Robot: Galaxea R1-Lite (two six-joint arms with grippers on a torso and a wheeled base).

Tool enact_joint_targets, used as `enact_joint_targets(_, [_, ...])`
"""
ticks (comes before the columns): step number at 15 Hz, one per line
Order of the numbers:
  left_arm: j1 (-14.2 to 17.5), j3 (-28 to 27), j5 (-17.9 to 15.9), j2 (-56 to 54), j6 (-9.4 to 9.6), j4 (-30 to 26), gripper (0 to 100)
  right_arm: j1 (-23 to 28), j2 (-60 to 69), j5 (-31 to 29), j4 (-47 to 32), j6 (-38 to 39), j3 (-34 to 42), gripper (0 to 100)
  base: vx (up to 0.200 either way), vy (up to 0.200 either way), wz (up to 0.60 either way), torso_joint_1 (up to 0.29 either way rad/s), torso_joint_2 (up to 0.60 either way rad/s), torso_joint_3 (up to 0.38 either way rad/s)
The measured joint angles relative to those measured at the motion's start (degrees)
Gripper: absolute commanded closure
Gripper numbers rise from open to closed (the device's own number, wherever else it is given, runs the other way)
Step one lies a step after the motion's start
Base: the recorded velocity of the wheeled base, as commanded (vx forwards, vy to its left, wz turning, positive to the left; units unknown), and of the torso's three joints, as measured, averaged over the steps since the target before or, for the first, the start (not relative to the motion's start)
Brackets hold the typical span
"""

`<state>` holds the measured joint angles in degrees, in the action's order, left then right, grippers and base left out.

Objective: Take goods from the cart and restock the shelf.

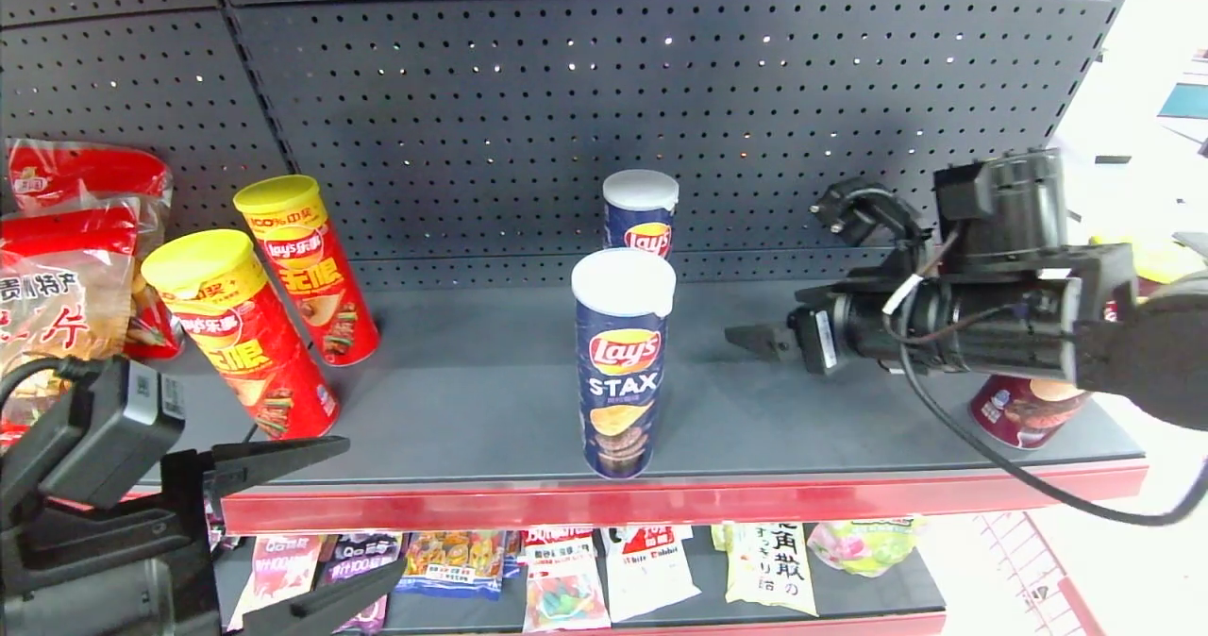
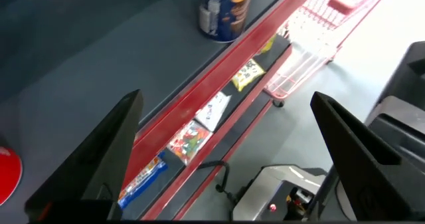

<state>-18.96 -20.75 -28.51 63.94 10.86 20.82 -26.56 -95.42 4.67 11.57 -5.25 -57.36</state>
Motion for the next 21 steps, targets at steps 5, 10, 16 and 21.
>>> enact_joint_targets(5, [-0.83, -0.99, 5.3, 8.41, 0.9, 3.8, 0, -2.23, 26.4, -0.84, -0.44, 0.9, 20.43, 0, 0.0, 0.0, 0.0, 0.0, 0.0, 0.0])
enact_joint_targets(10, [-4.77, -4.61, 11.36, 17.9, 0.95, 5.21, 0, 8.4, 54.08, -6.08, -2.22, 1.07, 36.72, 0, 0.0, 0.0, 0.0, 0.0, 0.0, 0.0])
enact_joint_targets(16, [-7.67, -12.11, 16.92, 28.28, 0.93, 4.96, 0, 16.12, 74.84, -7.16, -19.37, 1.16, 40.24, 0, 0.0, 0.0, 0.0, 0.0, 0.0, 0.0])
enact_joint_targets(21, [-8.77, -17.18, 17.79, 33.85, 0.93, 4.9, 0, 17.62, 84.02, -7.23, -25.53, 1.16, 40.61, 0, 0.0, 0.0, 0.0, 0.0, 0.0, 0.0])
